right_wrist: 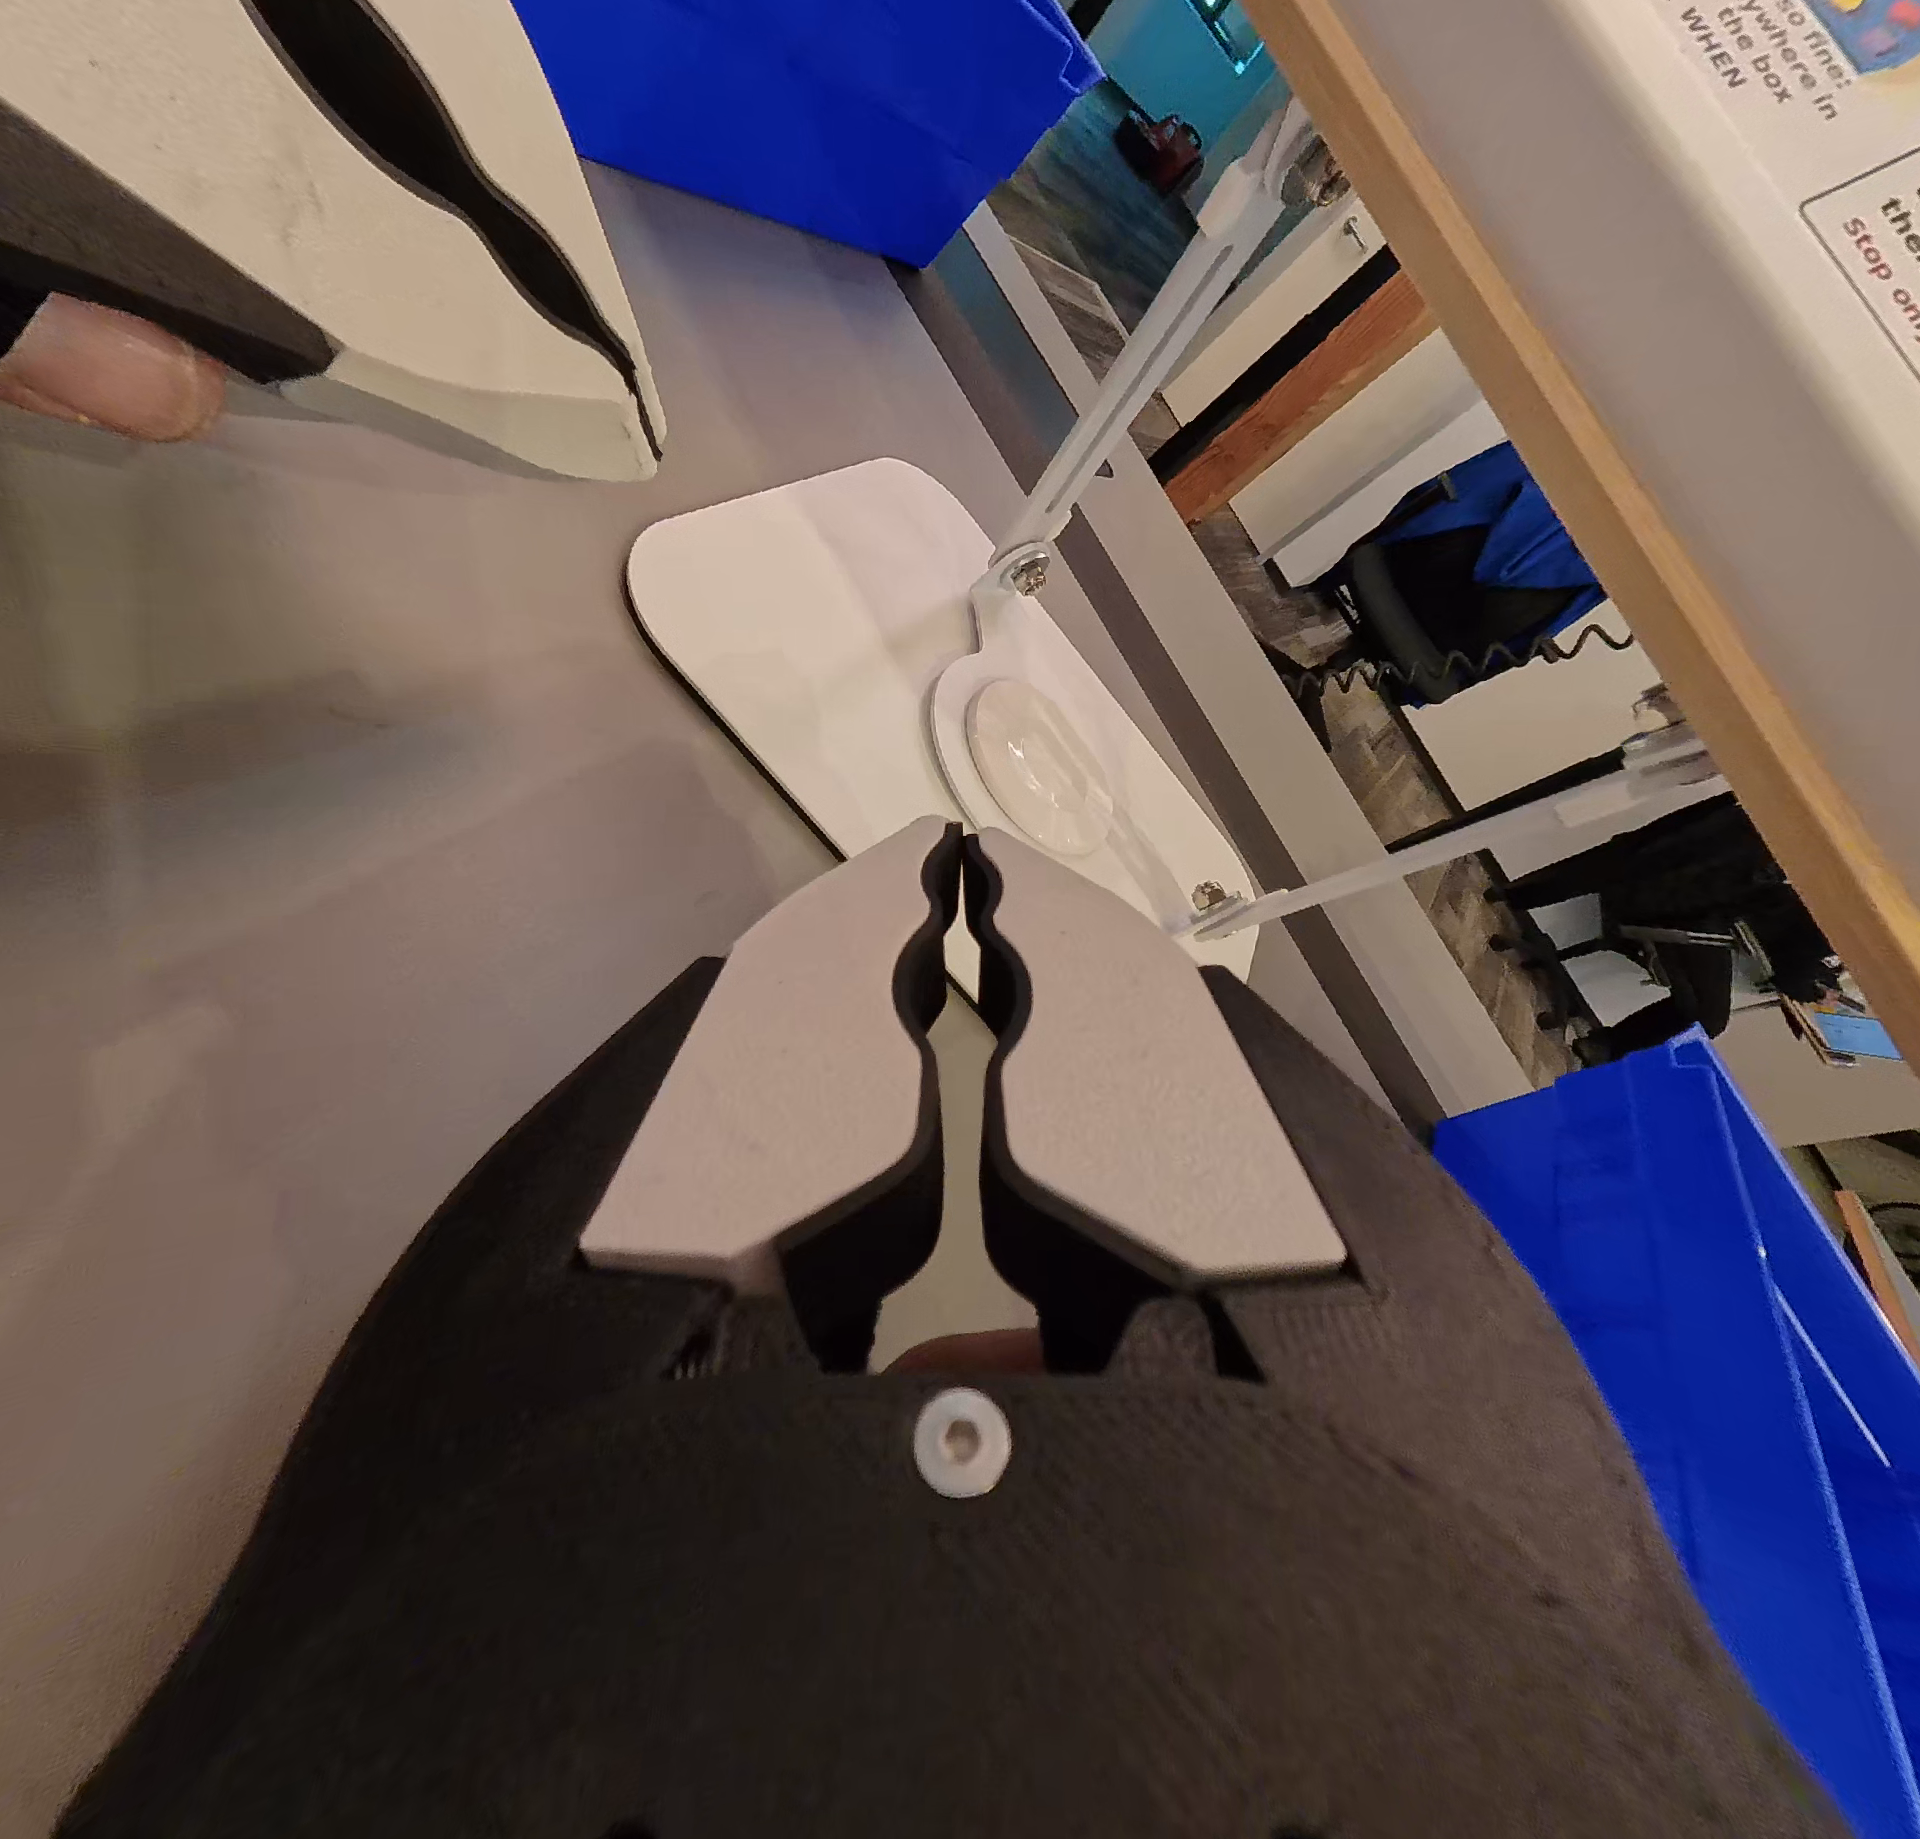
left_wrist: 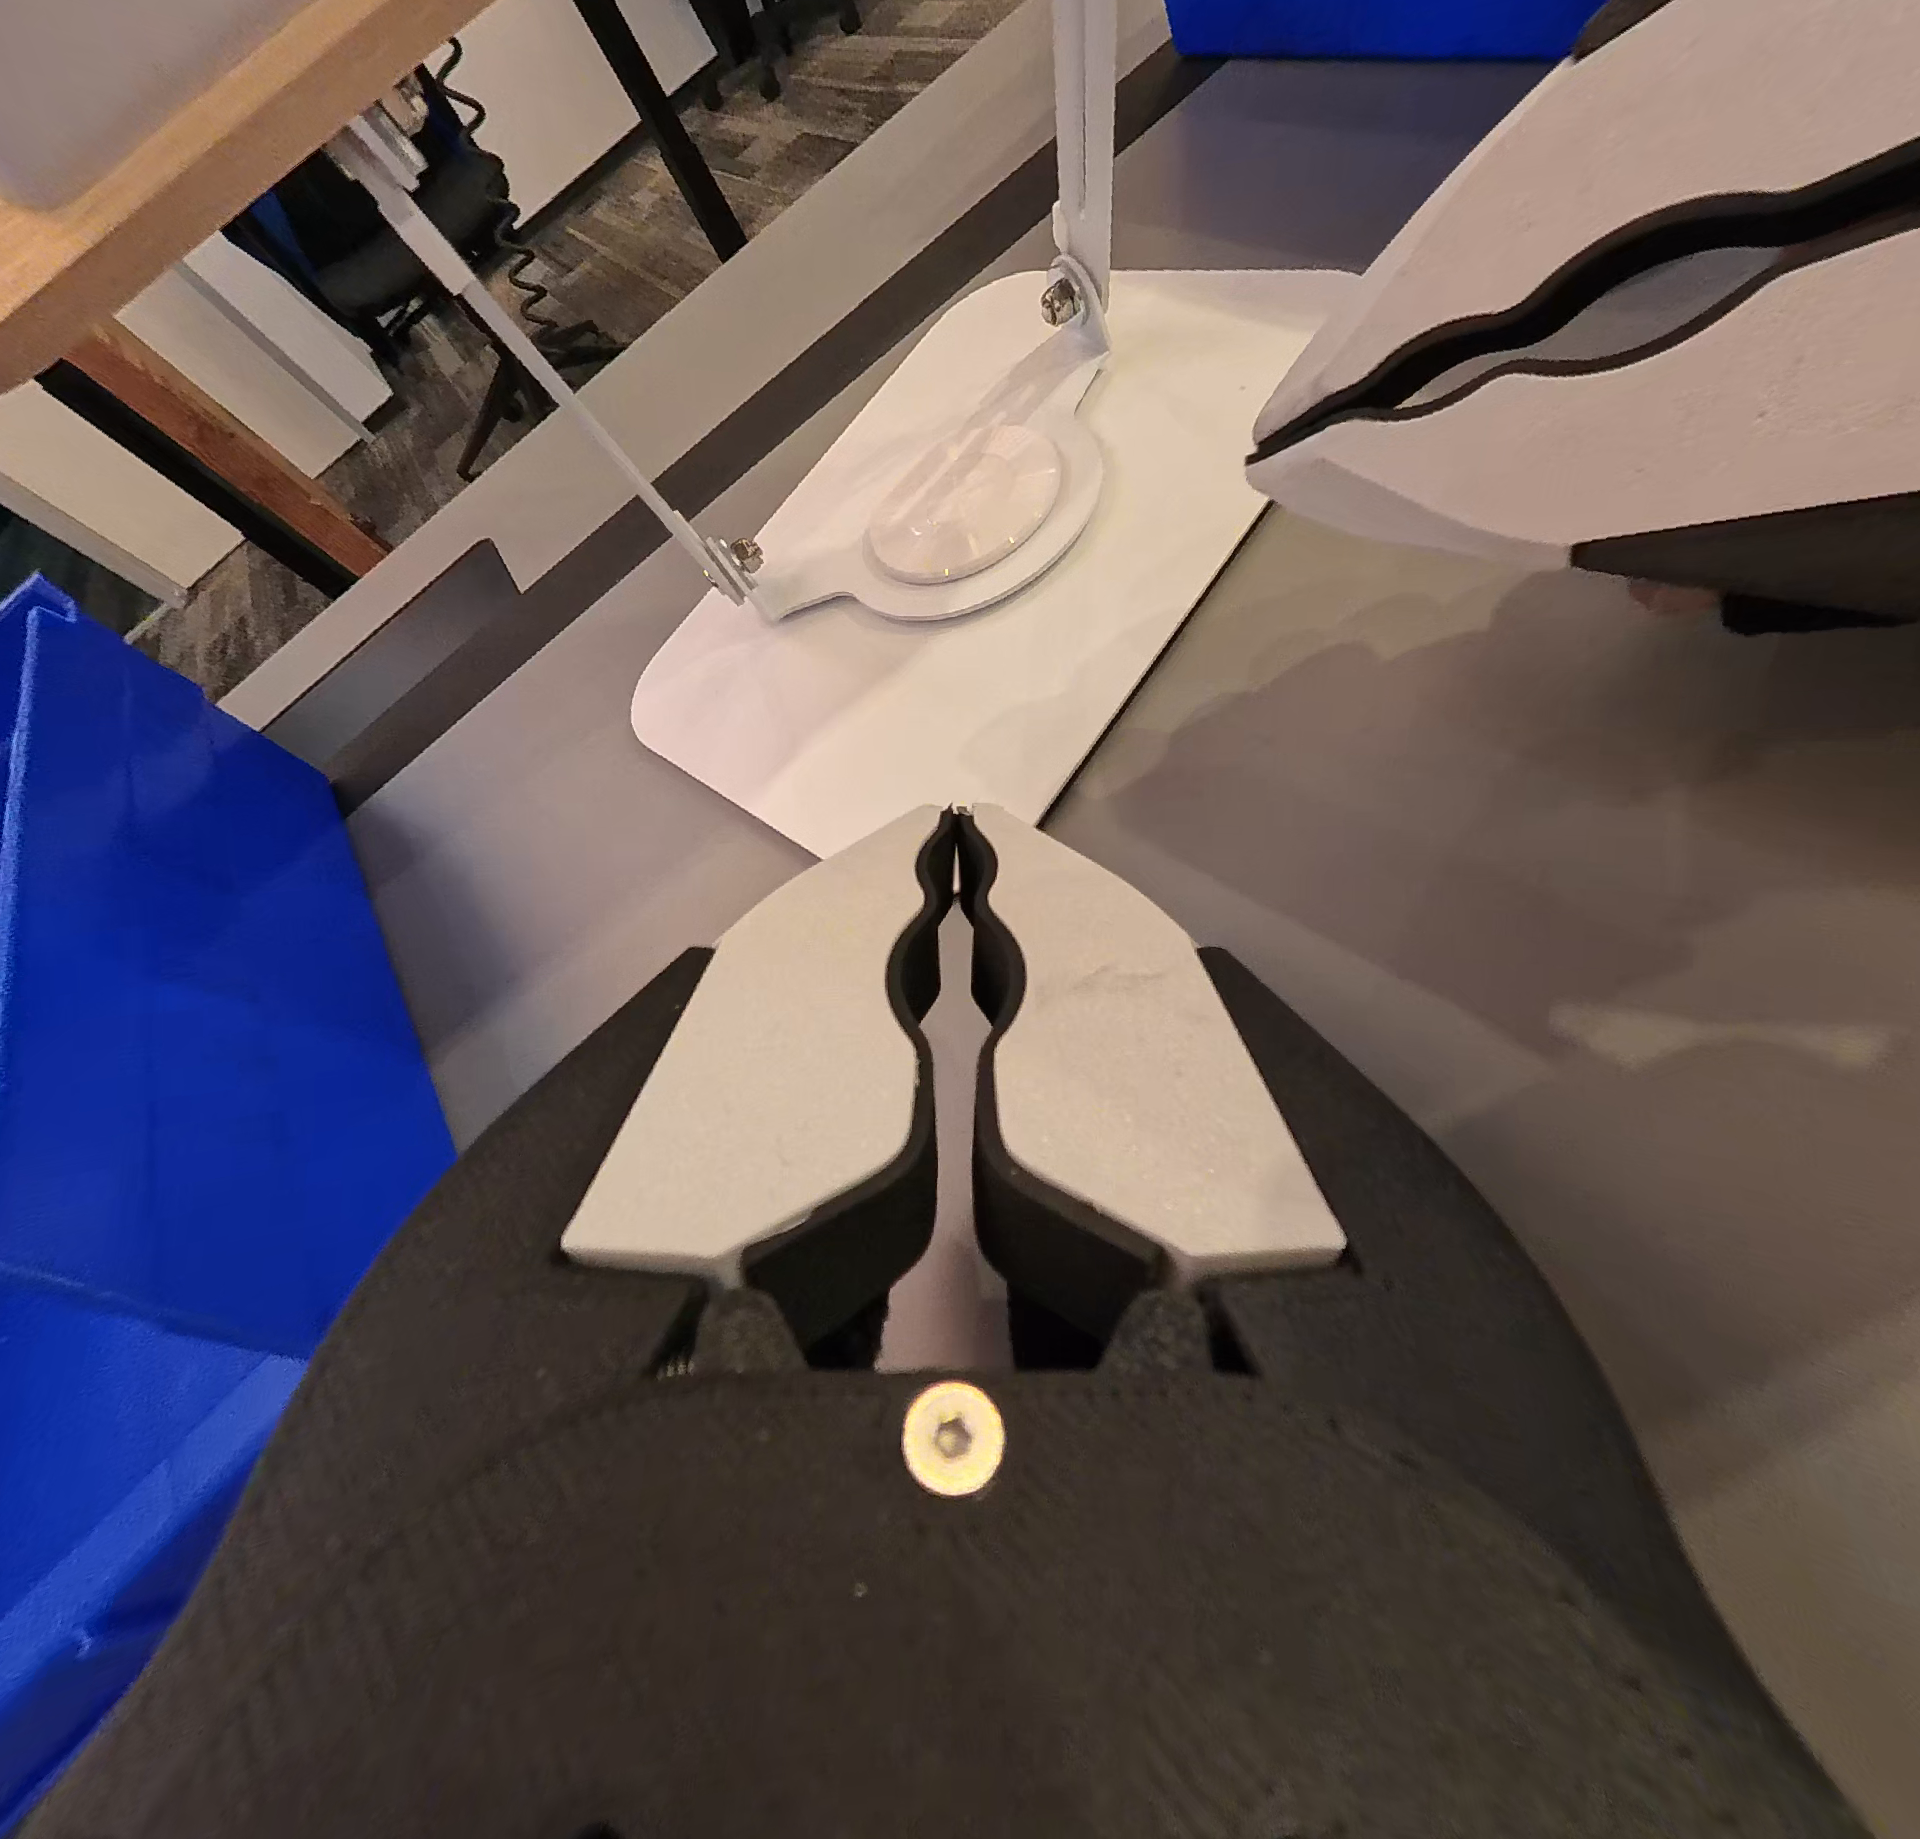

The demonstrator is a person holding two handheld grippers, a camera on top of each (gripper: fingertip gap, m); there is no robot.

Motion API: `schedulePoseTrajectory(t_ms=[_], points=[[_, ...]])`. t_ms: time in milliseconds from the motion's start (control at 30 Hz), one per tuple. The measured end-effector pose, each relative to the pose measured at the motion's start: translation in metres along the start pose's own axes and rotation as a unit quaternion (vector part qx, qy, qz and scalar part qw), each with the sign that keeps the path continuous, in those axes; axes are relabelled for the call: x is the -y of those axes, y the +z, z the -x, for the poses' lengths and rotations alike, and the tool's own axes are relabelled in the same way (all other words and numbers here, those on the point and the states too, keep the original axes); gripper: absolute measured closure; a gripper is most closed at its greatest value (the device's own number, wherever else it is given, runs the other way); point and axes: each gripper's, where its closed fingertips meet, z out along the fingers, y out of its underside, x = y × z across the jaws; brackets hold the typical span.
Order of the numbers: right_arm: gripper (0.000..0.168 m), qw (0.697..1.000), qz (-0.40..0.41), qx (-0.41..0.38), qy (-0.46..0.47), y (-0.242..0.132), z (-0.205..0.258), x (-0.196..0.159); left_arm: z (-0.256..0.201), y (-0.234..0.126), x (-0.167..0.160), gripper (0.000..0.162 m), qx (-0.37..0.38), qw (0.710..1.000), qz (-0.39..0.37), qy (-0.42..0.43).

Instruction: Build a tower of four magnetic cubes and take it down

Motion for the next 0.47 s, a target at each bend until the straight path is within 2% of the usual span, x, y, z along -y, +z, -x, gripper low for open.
schedulePoseTrajectory(t_ms=[467], points=[[0.167, 1.0, 0.002, -0.001, 0.001, -0.0024, -0.0014, -0.0015, 0.0039, -0.0012, -0.0003, 0.162, 0.003, 1.0, -0.003, -0.007]])
